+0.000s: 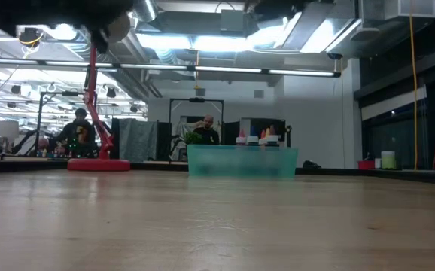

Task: Pick & Place food coloring
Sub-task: Return to Home Position

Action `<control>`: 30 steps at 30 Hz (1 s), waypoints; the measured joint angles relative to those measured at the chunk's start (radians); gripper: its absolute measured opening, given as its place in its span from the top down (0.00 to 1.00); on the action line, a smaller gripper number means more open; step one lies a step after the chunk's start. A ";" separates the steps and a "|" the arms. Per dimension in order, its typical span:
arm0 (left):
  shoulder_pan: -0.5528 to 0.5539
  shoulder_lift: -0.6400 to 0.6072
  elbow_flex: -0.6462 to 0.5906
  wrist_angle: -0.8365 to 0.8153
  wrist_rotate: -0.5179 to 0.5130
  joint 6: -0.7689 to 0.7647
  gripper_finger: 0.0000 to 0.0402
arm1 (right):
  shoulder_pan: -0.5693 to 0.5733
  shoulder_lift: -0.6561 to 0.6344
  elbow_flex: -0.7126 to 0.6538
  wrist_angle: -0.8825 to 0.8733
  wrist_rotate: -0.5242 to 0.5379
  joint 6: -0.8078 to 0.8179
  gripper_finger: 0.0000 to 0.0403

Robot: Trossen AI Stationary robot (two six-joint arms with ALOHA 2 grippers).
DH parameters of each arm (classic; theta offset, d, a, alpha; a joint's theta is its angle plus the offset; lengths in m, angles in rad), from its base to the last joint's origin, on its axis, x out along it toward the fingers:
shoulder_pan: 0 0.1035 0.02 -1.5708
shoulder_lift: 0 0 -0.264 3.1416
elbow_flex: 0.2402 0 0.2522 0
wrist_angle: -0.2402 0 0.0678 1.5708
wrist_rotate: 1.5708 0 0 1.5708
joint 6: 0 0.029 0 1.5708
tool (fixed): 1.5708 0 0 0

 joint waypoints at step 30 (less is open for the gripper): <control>-0.059 -0.534 -0.336 -0.186 -0.235 0.017 0.99 | 0.065 0.000 0.000 0.021 -0.168 0.056 0.99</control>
